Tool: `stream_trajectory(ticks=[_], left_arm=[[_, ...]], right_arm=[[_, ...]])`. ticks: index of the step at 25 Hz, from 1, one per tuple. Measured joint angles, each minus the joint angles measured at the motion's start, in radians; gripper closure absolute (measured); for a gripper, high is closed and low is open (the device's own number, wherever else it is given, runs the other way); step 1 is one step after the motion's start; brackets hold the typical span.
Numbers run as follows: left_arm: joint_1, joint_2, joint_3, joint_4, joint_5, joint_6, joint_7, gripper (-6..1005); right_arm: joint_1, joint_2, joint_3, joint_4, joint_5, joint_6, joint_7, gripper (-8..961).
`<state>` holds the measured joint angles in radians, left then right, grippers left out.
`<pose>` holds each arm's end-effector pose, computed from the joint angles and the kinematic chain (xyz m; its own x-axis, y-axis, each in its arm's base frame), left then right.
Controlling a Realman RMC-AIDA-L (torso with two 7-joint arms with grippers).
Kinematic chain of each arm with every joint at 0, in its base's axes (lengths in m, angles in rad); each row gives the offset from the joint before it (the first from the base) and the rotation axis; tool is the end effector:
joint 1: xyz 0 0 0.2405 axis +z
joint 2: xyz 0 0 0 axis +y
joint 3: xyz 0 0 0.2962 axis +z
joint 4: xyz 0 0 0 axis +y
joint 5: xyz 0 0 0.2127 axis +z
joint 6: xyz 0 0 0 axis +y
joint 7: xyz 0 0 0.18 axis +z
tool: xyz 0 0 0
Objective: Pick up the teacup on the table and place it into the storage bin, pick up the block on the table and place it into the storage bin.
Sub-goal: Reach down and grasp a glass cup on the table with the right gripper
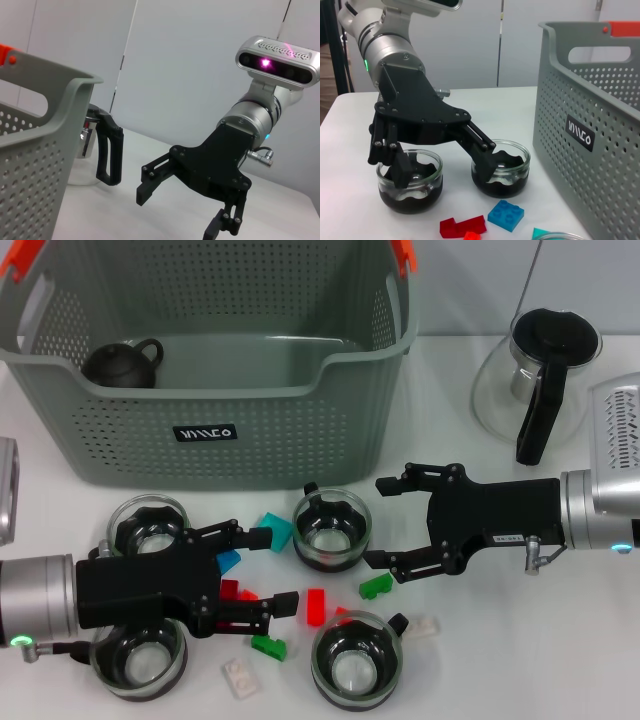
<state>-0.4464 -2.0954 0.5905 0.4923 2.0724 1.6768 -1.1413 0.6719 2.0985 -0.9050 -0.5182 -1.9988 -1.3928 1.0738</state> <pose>-0.3026 0.2990 -0.0781 0.7591 0.3280 0.5622 0.4263 -0.9033 -0.0485 0.2426 0.3777 -0.1129 0.9447 -0.0311 -0.3264 -0.0902 -0.9818 -0.1673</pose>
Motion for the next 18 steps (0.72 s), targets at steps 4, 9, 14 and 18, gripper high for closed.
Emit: stream_trajectory(ticks=[4,9,14,18], left_arm=[[0.000,0.000,0.000,-0.001,0.000,0.000,0.000,66],[0.000,0.000,0.000,-0.001,0.000,-0.002,0.001,66],[0.000,0.000,0.000,-0.001,0.000,0.002,0.000,67],[0.000,0.000,0.000,-0.001,0.000,0.003,0.002,67]], right_arm=[[0.000,0.000,0.000,0.000,0.000,0.000,0.000,13],[0.000,0.001,0.000,0.000,0.000,0.000,-0.002,12],[0.000,0.001,0.000,0.000,0.000,0.000,-0.007,13],[0.000,0.002,0.000,-0.003,0.000,-0.001,-0.008,13]])
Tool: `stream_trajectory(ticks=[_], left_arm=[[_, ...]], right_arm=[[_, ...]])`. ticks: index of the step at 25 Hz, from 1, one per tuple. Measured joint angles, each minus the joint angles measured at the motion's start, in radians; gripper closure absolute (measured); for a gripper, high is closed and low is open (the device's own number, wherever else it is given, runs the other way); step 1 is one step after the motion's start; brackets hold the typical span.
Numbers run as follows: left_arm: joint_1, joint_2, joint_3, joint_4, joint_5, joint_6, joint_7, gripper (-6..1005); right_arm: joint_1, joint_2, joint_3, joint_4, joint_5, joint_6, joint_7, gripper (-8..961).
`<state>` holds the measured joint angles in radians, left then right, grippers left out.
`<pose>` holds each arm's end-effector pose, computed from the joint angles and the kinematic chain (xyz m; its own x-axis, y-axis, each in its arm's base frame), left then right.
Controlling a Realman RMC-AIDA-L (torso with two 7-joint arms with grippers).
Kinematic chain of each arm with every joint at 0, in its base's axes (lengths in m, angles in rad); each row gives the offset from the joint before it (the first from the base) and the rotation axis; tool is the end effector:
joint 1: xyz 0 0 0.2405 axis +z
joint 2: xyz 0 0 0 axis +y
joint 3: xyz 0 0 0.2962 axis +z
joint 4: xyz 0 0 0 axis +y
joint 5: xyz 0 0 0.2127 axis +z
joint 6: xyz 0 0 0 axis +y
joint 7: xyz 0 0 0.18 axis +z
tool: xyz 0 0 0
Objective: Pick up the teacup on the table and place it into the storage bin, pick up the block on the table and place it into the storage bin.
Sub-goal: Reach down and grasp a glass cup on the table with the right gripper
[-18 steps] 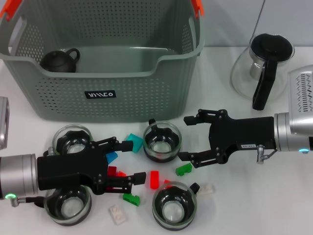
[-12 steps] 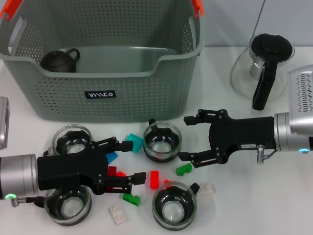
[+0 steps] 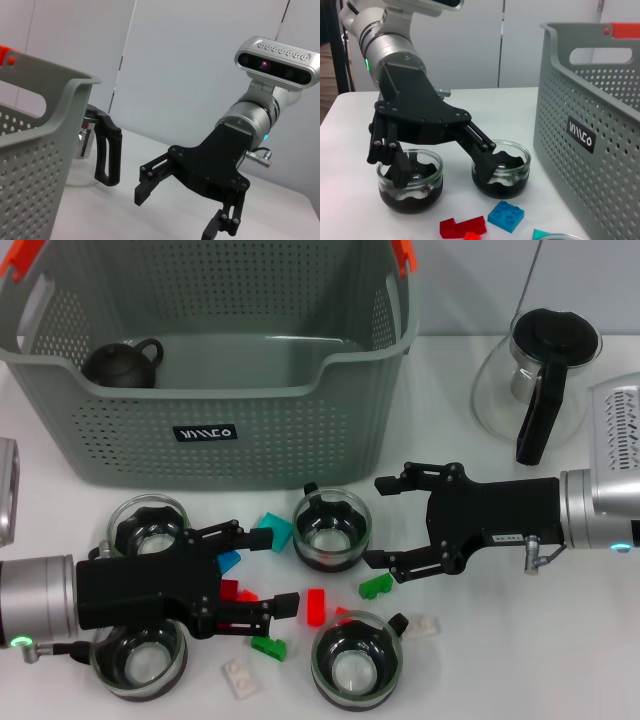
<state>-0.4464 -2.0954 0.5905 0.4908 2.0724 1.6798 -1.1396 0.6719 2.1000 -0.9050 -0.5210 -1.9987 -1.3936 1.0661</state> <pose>-0.3022 0.2985 -0.0782 0.7585 0.3272 0.5636 0.4243 -0.9043 -0.0460 0.2418 0.3777 -0.1131 0.9451 -0.0214 -0.3260 -0.0809 -0.9821 -0.1702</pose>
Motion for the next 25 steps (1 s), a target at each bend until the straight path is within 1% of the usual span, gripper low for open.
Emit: stream_trajectory(ticks=[5,9,12,14,18,22,25], left_arm=[[0.000,0.000,0.000,0.000,0.000,0.002,0.002,68],[0.000,0.000,0.000,0.000,0.000,0.001,0.003,69],[0.000,0.000,0.000,0.002,0.000,0.001,0.004,69],[0.000,0.000,0.000,0.001,0.000,0.002,0.004,69],[0.008,0.000,0.000,0.002,0.000,0.002,0.004,70],[0.009,0.000,0.000,0.004,0.000,-0.002,0.006,70],[0.009,-0.001,0.000,0.003,0.000,-0.007,0.025,71]], right_arm=[[0.009,-0.001,-0.015,-0.007,0.000,-0.008,0.008,13],[0.027,-0.006,-0.056,-0.021,0.000,-0.005,0.044,13],[0.032,-0.006,-0.101,-0.080,-0.012,-0.001,0.112,13],[0.030,-0.005,-0.111,-0.123,-0.021,-0.013,0.150,13],[0.021,-0.009,-0.114,-0.190,-0.034,-0.077,0.194,13],[0.003,-0.017,-0.115,-0.288,-0.059,-0.183,0.275,13],[-0.011,-0.010,-0.116,-0.371,-0.109,-0.250,0.336,13]])
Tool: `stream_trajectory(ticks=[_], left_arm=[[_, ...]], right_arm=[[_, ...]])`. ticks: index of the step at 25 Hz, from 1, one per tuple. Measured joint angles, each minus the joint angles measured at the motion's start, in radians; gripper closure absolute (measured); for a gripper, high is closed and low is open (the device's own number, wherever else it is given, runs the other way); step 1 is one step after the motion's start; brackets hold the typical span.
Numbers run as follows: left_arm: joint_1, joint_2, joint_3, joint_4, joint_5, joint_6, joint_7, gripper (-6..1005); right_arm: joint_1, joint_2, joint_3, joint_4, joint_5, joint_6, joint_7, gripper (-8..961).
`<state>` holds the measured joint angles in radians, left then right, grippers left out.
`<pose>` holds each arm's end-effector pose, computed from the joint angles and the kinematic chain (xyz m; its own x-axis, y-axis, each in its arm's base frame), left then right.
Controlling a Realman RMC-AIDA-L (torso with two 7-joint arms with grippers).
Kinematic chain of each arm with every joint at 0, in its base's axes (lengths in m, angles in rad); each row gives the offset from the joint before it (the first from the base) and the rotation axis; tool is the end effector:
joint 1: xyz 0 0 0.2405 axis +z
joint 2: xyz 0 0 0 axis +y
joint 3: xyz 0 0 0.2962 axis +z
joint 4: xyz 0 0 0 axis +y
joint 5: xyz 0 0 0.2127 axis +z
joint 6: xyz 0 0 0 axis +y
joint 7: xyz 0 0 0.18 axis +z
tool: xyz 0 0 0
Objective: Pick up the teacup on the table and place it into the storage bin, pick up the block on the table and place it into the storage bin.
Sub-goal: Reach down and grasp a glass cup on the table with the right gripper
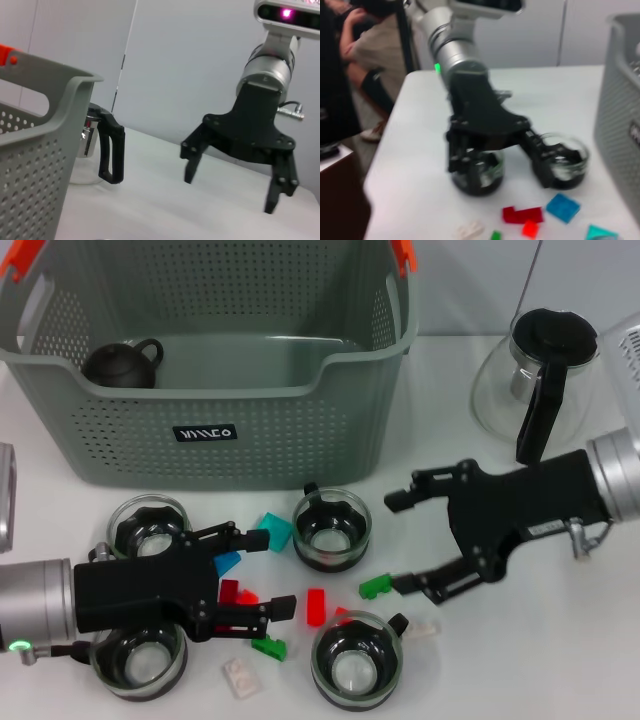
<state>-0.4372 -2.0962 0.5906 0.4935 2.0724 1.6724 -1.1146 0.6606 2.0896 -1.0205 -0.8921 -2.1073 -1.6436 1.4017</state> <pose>-0.3057 0.2968 -0.0784 0.7686 0.3108 0.5592 0.4156 -0.9071 -0.0671 0.2059 0.3677 -0.0737 0.9797 -0.0028 -0.2005 -0.0038 -1.0000 -0.0047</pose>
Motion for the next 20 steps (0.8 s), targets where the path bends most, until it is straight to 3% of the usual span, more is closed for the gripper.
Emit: stream_trajectory(ticks=[7,20], left_arm=[[-0.001,-0.003,0.000,-0.001,0.000,-0.020,0.019,72],[-0.006,-0.015,-0.004,-0.003,-0.002,-0.056,0.016,74]], right_arm=[[-0.016,0.009,-0.081,-0.133,-0.033,-0.112,0.081,13],[-0.009,0.010,-0.488,-0.341,-0.092,-0.050,0.328,14]])
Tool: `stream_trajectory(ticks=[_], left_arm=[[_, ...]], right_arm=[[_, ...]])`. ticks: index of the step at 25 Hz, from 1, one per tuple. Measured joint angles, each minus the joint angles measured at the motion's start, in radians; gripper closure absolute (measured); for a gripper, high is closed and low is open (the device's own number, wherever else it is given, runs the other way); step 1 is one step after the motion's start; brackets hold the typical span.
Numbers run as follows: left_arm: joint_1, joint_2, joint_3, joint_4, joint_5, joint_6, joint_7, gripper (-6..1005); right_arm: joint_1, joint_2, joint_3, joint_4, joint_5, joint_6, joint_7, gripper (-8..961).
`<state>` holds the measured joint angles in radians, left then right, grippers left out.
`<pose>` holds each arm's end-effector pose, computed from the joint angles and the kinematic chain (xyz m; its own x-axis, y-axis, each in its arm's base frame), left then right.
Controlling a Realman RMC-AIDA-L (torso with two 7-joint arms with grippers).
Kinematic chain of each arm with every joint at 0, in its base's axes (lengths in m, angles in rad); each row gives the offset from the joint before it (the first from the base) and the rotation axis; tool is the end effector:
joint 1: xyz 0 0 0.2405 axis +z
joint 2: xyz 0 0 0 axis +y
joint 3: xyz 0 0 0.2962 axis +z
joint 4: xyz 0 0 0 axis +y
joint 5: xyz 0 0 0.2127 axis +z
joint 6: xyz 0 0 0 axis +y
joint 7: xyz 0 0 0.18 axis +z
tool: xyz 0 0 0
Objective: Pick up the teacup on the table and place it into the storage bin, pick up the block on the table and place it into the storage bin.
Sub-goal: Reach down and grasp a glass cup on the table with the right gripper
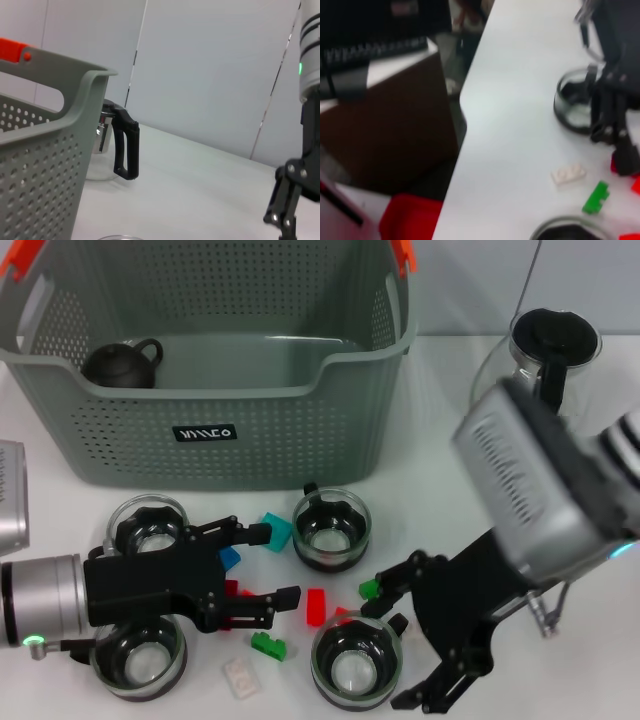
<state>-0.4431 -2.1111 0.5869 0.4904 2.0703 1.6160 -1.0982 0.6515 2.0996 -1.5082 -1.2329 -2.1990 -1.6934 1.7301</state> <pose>-0.3068 0.3036 -0.0860 0.7781 0.3039 0.5497 0.4263 -0.8983 -0.1069 0.1672 0.3210 -0.1075 0.9730 0.1811 0.1429 0.1478 -0.9651 0.2162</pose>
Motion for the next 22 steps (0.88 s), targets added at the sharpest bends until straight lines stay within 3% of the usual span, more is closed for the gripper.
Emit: stream_trajectory(ticks=[10,22], left_arm=[[-0.001,0.000,-0.005,-0.001,-0.005,-0.016,0.001,75],[0.006,-0.001,-0.006,0.000,-0.006,-0.016,0.001,77]], right_arm=[[0.038,0.005,-0.215,-0.014,-0.066,0.116,0.098,14],[0.056,0.008,-0.385,-0.013,-0.088,0.217,0.156,14]])
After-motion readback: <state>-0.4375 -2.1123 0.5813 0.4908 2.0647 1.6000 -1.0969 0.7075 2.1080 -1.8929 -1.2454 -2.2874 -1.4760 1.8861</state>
